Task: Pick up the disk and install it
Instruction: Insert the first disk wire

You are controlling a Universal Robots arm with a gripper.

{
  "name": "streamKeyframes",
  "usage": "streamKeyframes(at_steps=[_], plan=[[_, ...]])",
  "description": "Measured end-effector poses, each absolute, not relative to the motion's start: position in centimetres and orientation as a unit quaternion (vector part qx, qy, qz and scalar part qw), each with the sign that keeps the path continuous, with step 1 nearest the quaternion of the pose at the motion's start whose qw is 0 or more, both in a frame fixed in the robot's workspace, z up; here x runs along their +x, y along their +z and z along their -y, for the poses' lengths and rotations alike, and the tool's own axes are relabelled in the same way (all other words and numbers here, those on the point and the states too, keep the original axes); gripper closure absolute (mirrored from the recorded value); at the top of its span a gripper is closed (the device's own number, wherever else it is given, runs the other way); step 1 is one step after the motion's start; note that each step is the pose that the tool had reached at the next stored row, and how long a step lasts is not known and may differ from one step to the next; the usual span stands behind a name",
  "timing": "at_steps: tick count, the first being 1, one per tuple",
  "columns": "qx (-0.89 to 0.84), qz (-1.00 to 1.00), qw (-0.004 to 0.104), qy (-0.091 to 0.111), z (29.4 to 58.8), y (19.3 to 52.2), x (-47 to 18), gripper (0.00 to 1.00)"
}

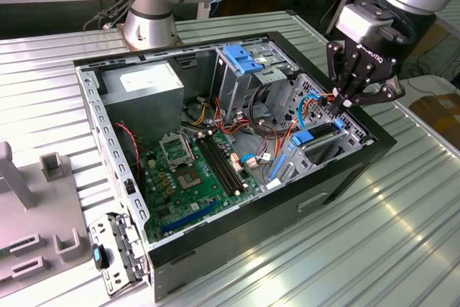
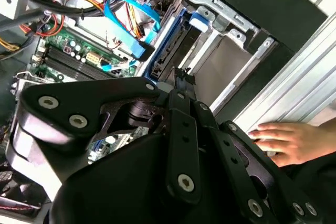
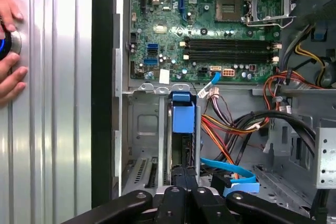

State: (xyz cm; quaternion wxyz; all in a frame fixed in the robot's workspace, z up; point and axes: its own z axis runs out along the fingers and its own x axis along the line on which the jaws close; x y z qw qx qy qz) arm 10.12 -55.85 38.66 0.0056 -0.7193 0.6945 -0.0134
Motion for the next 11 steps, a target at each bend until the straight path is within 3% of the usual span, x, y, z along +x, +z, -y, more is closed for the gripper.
streamKeyframes(at_steps=[11], plan=[[-0.719, -0.694, 0.008, -0.014, 53.6, 38.6, 16.0, 0.89]])
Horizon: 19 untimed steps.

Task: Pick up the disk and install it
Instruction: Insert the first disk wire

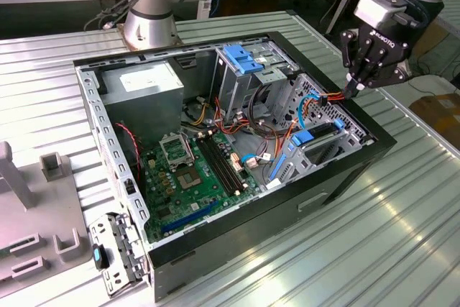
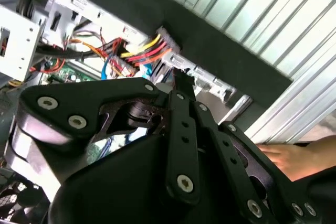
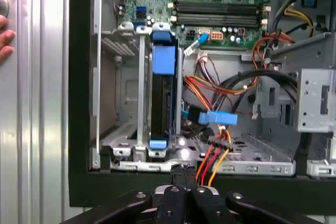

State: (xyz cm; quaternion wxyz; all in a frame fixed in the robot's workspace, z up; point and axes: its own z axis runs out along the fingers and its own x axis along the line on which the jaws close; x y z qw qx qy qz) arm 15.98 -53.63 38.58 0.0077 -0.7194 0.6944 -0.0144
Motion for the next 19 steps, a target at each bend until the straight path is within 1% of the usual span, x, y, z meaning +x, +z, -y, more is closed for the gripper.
streamKeyframes(at_steps=[5, 19], plan=[[-0.726, -0.688, 0.008, -0.014, 53.2, 38.4, 17.8, 0.89], [-0.867, -0.498, 0.011, -0.012, 53.2, 38.2, 17.8, 0.89]])
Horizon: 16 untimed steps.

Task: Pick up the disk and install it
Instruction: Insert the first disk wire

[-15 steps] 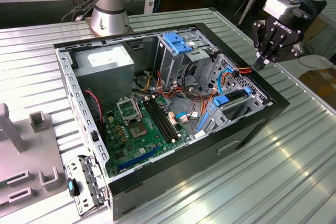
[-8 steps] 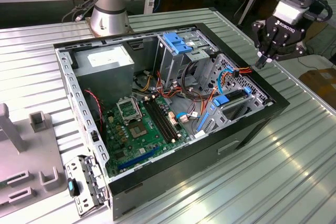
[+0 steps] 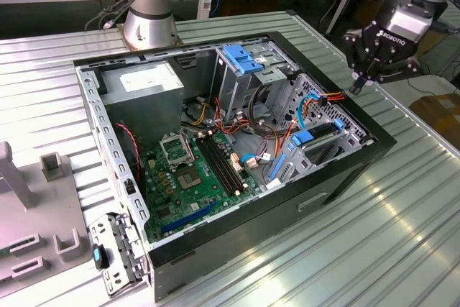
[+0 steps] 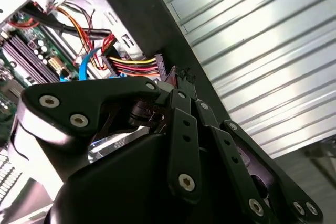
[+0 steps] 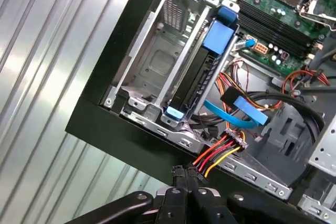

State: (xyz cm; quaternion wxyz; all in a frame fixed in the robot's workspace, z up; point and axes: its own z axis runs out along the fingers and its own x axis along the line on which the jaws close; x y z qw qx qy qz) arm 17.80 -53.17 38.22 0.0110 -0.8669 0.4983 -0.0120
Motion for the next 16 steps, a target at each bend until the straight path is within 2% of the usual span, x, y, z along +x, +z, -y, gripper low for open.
streamKeyframes(at_steps=[16], plan=[[-0.948, -0.317, 0.014, -0.013, 53.17, 37.79, 17.81, 0.89]])
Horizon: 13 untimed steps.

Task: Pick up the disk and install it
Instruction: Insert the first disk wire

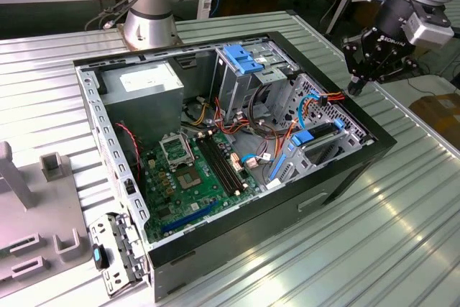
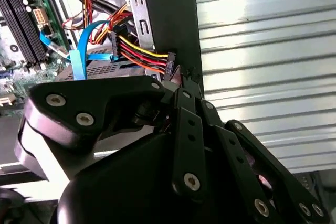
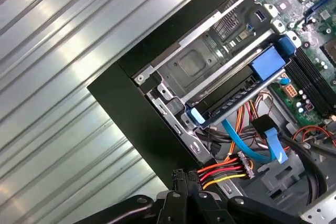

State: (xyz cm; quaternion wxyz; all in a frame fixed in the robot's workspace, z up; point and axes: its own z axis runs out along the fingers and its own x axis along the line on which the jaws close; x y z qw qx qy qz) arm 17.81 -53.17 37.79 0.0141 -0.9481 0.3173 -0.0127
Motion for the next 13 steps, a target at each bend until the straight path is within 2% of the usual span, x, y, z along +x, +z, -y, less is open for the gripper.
streamKeyframes(at_steps=[1, 3, 4, 7, 8, 13], plan=[[-0.953, -0.304, 0.014, -0.012, 53.17, 37.76, 17.80, 0.83], [-0.958, -0.287, 0.015, -0.012, 53.17, 37.70, 17.80, 0.83], [-0.964, -0.265, 0.015, -0.012, 53.17, 37.65, 17.80, 0.76], [-0.971, -0.239, 0.015, -0.012, 53.17, 37.62, 17.74, 0.75], [-0.971, -0.238, 0.016, -0.012, 53.17, 37.63, 17.57, 0.69], [-0.977, -0.214, 0.017, -0.014, 53.13, 37.44, 17.28, 0.69]])
